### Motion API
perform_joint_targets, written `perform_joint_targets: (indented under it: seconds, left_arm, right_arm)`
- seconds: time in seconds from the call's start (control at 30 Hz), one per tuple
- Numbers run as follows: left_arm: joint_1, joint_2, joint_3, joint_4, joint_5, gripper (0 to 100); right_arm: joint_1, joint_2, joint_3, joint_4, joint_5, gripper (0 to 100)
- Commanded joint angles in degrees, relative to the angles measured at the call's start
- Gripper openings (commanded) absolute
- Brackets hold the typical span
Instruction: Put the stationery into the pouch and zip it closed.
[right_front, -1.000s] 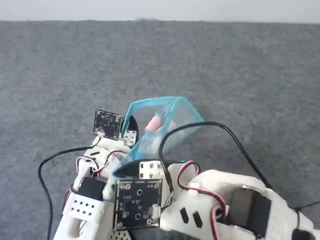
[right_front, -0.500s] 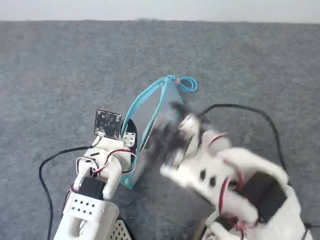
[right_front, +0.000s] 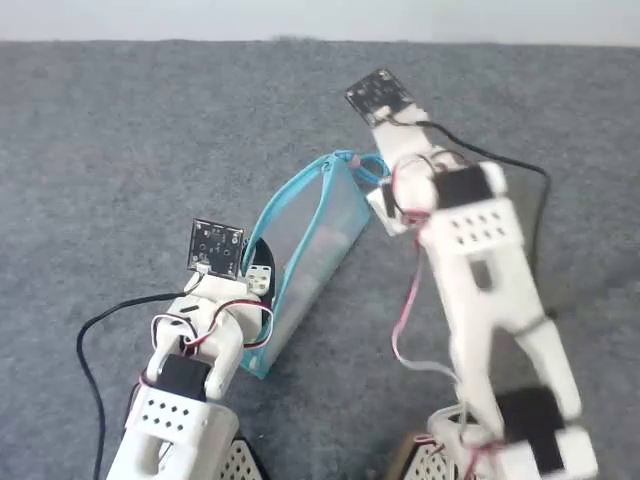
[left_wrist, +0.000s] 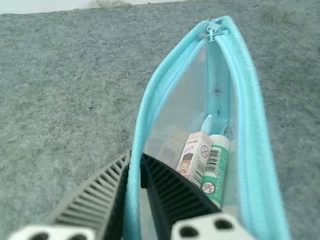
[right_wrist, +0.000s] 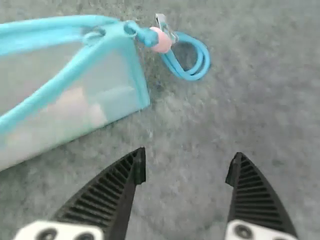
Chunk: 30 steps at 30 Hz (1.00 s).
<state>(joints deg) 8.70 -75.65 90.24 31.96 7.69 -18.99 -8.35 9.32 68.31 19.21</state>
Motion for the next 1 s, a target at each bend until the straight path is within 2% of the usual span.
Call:
perform_joint_targets:
  seconds: [0.0,0.17,0.4,0.53,0.77,0.97]
  left_arm:
    - [0.70,0.44,-0.04,1.05,-0.53,1]
    - [0.62,0.18,-0.04,1.23,-0.53,1]
    - [0.53,0.18,-0.13,1.23,-0.53,1]
    - [0.53,0.35,-0.13,1.23,-0.53,1]
    - [0.70,0.35,-0.13,1.32,-0.53,1]
    - [0.79,0.35,-0.13,1.32,-0.53,1]
  right_arm:
    - [-1.54,4.44,-3.78,-8.84,-0.62,25.5]
    - [-2.51,10.59,-3.60,-19.12,0.09,25.5]
    - [-4.44,17.19,-3.60,-27.82,6.68,25.5]
    - [-4.53,20.00,-3.60,-33.45,15.38,25.2]
    - [-4.18,21.67,-3.43,-35.65,37.71,25.1]
    - [-4.18,21.76,-3.43,-37.49,41.49,25.1]
